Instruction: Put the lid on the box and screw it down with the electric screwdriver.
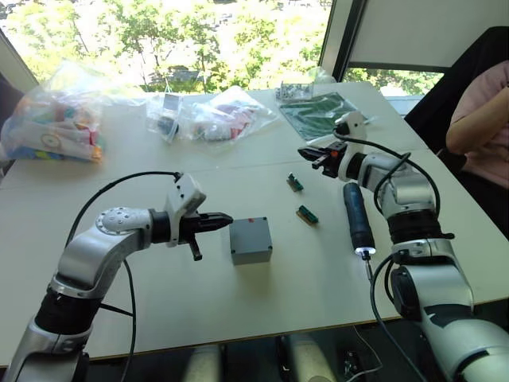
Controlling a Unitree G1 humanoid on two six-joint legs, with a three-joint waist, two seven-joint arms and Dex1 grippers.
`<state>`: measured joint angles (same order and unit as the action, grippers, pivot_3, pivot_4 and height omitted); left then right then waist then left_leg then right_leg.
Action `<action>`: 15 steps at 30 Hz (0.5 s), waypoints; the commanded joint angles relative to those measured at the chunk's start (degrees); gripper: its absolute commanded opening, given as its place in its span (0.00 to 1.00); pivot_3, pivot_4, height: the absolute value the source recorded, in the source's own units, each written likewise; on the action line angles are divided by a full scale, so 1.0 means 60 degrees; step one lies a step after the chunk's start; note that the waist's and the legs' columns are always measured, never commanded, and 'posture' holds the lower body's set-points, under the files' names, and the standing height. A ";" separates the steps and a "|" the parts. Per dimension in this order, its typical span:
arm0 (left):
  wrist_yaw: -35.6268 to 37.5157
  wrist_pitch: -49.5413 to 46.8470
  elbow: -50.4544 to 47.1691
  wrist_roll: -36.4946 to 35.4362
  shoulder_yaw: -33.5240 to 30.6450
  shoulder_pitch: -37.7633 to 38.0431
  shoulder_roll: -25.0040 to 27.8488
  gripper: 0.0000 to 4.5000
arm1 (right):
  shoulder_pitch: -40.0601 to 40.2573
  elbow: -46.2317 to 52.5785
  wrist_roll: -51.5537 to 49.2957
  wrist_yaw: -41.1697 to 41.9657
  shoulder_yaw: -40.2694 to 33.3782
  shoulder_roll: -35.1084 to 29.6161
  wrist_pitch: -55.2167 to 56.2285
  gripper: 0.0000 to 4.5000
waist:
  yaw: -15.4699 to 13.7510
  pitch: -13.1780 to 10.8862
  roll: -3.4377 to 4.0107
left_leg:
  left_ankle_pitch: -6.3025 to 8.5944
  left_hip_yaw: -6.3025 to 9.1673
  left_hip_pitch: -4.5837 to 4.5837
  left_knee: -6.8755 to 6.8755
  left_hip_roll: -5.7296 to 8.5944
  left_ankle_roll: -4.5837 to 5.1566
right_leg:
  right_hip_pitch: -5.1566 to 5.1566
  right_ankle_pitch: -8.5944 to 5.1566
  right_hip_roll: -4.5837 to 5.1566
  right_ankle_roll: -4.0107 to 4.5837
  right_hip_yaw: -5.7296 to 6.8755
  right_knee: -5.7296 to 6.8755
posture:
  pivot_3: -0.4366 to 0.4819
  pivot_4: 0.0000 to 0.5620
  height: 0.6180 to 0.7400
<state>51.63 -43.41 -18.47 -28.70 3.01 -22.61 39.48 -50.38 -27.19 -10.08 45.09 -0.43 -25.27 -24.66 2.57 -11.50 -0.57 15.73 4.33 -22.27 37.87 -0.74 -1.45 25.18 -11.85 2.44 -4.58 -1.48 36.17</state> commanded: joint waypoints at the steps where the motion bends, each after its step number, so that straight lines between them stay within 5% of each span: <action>1: 0.0040 0.0176 -0.0089 -0.0078 -0.0182 -0.0025 0.0049 0.00 | 0.0513 0.0283 0.0364 -0.0088 0.0426 0.0045 0.0290 0.17 | 0.0000 0.0000 -0.0001 | 0.0000 0.0000 0.0000 0.0001 0.0000 0.0000 | -0.0001 0.0000 0.0000 0.0001 0.0000 -0.0001 | 0.48 0.27 1.00; 8: 0.0004 0.0151 -0.0096 -0.0088 -0.0129 -0.0036 -0.0022 0.00 | 0.1053 0.0152 0.0548 -0.0673 0.0571 0.0420 0.0493 0.76 | 0.0011 0.0000 0.0001 | 0.0000 -0.0002 0.0001 0.0001 0.0001 0.0000 | 0.0001 0.0001 0.0002 0.0002 -0.0001 0.0000 | 0.48 0.27 1.00; 15: -0.0033 0.0119 -0.0159 -0.0099 -0.0151 0.0045 0.0002 0.00 | 0.0768 -0.0538 0.0617 -0.1337 0.0477 0.0729 0.0781 0.76 | 0.0000 0.0000 0.0001 | 0.0000 -0.0001 0.0001 0.0001 0.0000 0.0000 | 0.0000 0.0001 0.0001 0.0003 -0.0001 0.0000 | 0.48 0.27 1.00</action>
<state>51.61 -43.35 -18.16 -28.79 3.10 -22.46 39.29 -43.68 -30.83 -6.83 37.84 3.60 -20.96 -21.47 2.57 -11.50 -0.56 15.73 4.32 -22.27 37.87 -0.73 -1.45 25.18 -11.84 2.45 -4.56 -1.49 36.17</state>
